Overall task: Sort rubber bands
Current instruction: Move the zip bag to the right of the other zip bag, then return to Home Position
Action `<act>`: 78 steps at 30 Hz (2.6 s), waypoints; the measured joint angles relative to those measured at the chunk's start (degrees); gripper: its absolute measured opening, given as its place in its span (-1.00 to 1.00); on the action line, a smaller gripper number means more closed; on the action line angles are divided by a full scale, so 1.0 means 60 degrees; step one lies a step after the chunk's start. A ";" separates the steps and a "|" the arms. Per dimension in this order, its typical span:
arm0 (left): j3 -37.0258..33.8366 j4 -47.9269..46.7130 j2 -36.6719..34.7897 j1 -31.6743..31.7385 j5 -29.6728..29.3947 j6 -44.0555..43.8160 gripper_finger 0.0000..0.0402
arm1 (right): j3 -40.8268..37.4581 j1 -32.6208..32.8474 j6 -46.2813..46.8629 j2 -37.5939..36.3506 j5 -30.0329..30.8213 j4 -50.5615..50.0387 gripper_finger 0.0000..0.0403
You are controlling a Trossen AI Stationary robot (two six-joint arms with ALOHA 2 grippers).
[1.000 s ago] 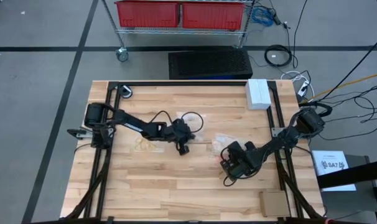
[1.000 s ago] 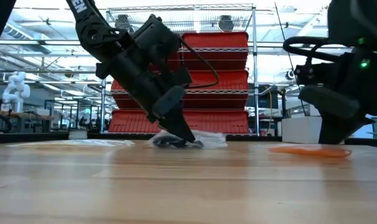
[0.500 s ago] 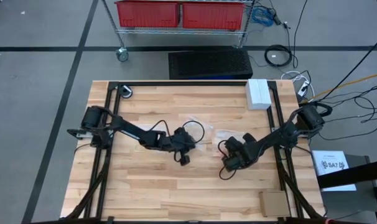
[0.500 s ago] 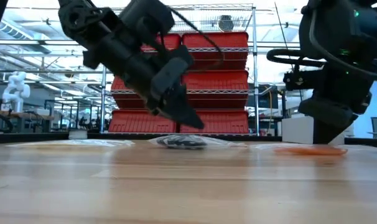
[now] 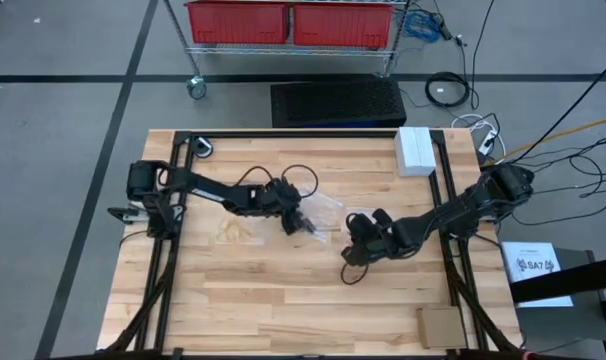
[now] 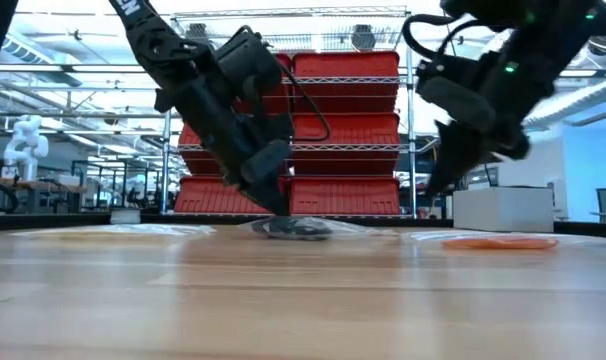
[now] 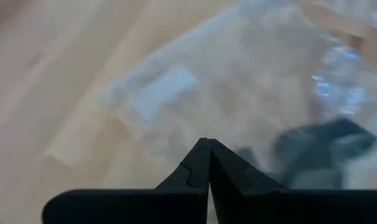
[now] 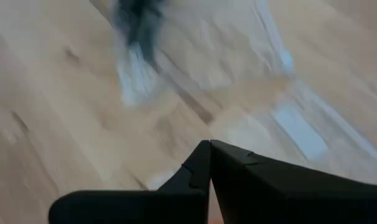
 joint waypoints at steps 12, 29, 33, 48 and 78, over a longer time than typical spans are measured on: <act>0.0004 -0.0843 -0.0008 -0.1134 0.0523 -0.1140 -0.98 | 0.0000 -0.1016 -0.1879 -0.0003 -0.0022 0.1192 -1.00; 0.0004 -0.0924 -0.0126 -0.1084 -0.1415 -0.1066 -0.98 | 0.0011 -0.1390 -0.2499 0.0821 -0.0714 0.2194 -1.00; 0.0004 -0.0736 0.0207 -0.0968 -0.1396 -0.1001 -0.98 | 0.0007 -0.1477 -0.2691 0.0703 -0.0704 0.1931 -1.00; -0.0005 -0.1733 -0.0117 -0.0933 -0.2254 -0.0814 -0.98 | 0.0011 -0.1171 -0.1550 0.0325 -0.0757 -0.0909 -1.00; -0.1505 0.0529 -0.2026 -0.0994 -0.1236 -0.0462 -0.98 | -0.0928 -0.2832 -0.4551 -0.0126 -0.1548 0.0285 -1.00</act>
